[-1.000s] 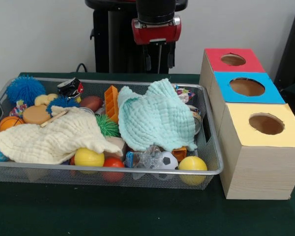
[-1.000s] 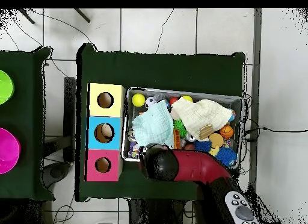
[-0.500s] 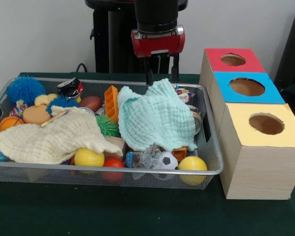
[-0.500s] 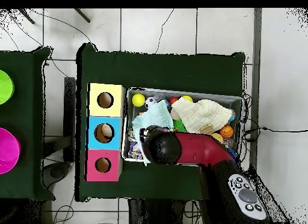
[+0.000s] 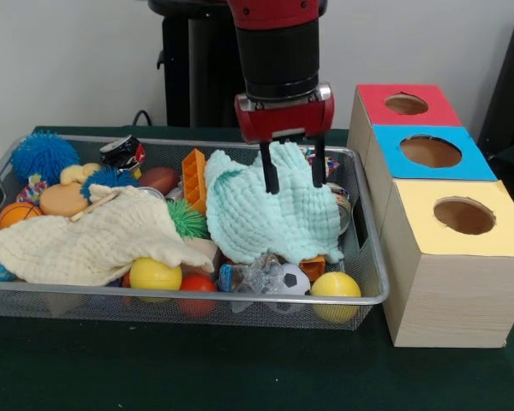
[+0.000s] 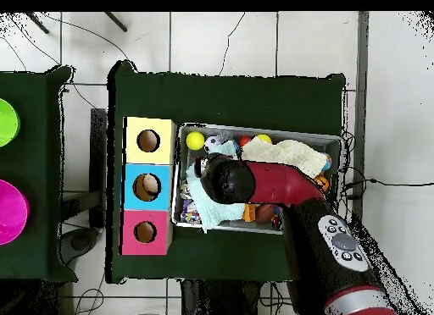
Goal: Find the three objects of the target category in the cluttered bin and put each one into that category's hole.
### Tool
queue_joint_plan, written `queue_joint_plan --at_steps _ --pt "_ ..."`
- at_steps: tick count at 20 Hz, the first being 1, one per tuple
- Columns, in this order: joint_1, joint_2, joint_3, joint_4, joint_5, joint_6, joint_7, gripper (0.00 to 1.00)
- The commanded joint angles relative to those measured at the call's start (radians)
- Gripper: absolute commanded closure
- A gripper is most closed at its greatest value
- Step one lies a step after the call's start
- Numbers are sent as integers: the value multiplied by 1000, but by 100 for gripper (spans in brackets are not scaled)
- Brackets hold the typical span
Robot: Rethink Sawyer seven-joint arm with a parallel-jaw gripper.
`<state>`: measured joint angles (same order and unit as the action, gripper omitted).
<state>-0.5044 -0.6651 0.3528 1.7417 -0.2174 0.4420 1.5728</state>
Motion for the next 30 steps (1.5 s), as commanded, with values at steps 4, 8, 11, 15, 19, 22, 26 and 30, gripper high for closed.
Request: queue_joint_plan --at_steps 4,8,11,15,19,22,26,30 --pt "-7 143 85 -203 -102 60 -131 0" --pt "-9 122 90 -199 -113 74 -117 0" --pt "-9 110 91 -217 -120 102 -119 0" --pt "-11 116 94 -256 -131 132 -133 0" --pt "-14 127 96 -261 -143 125 -132 0" --pt "-4 127 84 -246 -158 99 -111 0" --pt "-1 142 75 -255 -177 92 -103 0" --pt "11 160 63 -264 -200 99 -102 0"
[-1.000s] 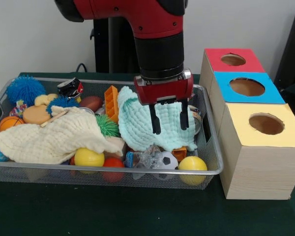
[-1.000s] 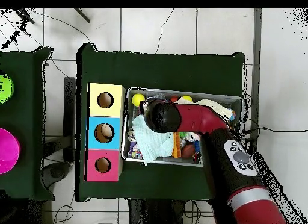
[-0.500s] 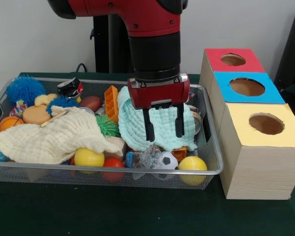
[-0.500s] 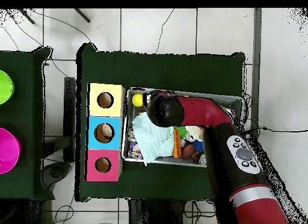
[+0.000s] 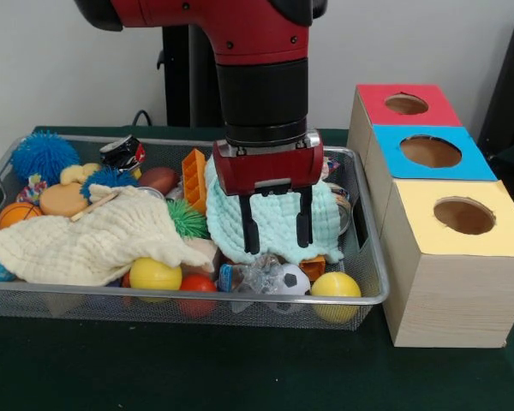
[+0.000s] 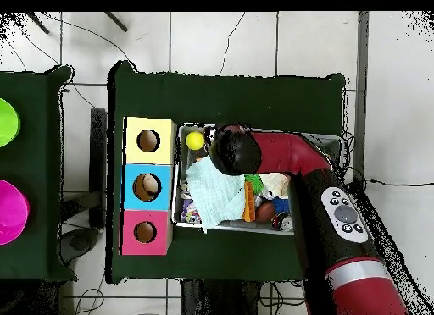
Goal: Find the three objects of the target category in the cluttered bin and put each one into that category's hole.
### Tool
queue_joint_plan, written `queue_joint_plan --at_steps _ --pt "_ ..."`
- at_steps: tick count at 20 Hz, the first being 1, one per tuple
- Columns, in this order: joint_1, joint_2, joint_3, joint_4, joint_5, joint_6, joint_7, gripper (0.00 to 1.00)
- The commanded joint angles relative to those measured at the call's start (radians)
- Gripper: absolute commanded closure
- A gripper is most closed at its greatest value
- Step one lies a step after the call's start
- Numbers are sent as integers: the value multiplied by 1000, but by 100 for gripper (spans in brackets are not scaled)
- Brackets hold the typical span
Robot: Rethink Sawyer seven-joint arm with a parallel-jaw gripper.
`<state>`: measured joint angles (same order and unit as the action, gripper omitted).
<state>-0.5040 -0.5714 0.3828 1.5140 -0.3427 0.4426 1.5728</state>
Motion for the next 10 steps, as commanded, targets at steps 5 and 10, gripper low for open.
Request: queue_joint_plan --at_steps 5,10 --pt "22 96 21 -22 -120 117 -131 0" --pt "37 134 -3 -18 -161 120 -126 0"
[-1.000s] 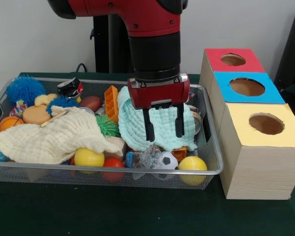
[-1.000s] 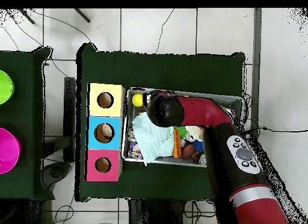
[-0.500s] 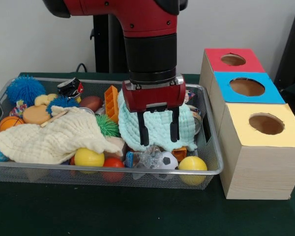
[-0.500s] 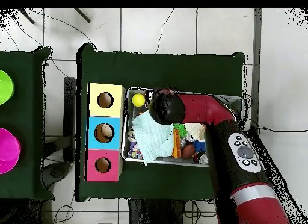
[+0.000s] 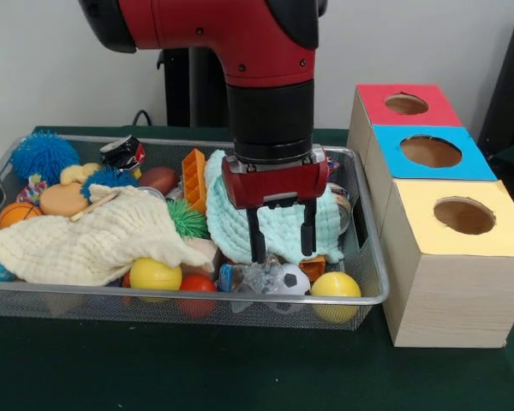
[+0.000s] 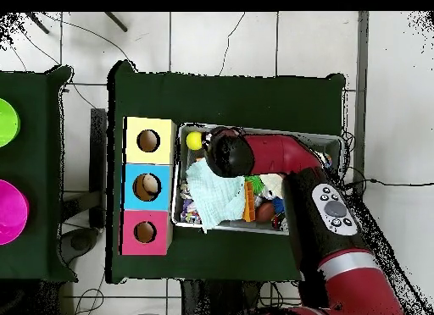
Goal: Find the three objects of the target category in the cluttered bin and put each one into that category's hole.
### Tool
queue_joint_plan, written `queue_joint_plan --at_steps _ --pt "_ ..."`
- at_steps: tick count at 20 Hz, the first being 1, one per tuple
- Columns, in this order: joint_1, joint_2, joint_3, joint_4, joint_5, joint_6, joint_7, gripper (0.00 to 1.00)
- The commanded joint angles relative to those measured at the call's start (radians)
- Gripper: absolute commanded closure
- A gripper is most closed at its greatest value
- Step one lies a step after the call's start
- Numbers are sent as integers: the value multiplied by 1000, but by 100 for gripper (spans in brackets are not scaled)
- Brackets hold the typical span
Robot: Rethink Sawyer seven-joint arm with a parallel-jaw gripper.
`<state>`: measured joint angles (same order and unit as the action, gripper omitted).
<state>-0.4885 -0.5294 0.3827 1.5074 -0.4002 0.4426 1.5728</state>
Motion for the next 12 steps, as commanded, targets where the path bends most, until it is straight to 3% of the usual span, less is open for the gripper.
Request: queue_joint_plan --at_steps 1,12 --pt "23 96 -6 -11 -109 118 -122 0" --pt "50 109 -36 -58 -197 180 -154 0"
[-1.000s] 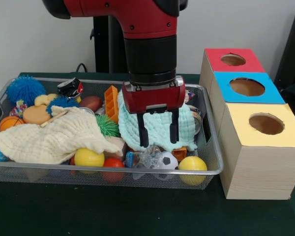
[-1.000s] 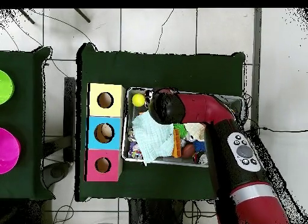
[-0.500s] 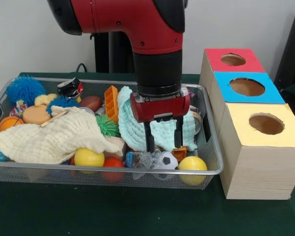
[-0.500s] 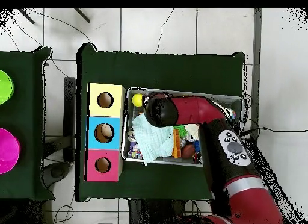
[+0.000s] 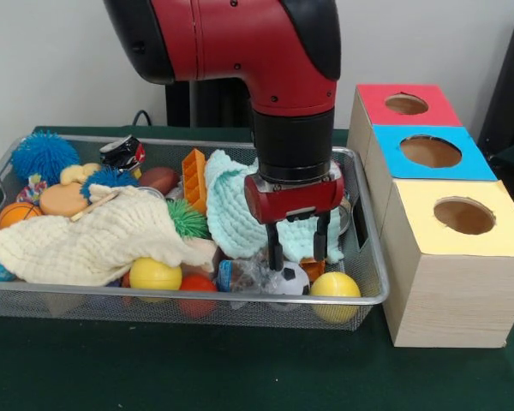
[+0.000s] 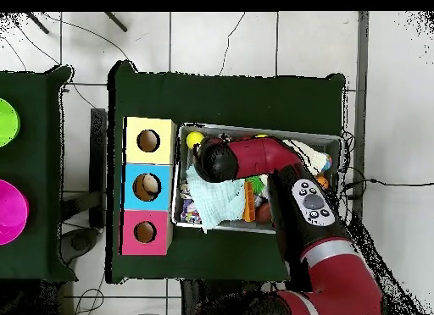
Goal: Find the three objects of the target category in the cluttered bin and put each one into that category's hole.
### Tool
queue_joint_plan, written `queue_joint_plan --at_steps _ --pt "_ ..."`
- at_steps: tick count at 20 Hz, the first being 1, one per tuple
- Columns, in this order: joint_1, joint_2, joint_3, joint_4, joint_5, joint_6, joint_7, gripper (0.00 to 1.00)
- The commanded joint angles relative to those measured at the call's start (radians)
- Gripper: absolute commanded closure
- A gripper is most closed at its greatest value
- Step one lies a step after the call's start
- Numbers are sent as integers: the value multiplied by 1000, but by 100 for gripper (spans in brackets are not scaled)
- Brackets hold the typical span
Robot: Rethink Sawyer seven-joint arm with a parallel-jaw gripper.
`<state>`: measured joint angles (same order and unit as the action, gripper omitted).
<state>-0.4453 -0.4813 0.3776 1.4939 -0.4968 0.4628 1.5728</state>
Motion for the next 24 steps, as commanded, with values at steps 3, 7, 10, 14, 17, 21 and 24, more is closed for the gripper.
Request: queue_joint_plan --at_steps 3,7,10,14,17,21,24 --pt "7 49 -29 -47 -106 177 -152 0" --pt "-1 30 -24 -40 -108 191 -151 0" --pt "-14 2 -12 -38 -91 220 -161 0" --pt "-28 -36 0 -23 -77 266 -184 0" --pt "-31 -27 0 -22 -93 265 -189 0" --pt "-33 -34 4 -16 -109 270 -196 0" --pt "-40 -58 16 -2 -97 285 -196 0"
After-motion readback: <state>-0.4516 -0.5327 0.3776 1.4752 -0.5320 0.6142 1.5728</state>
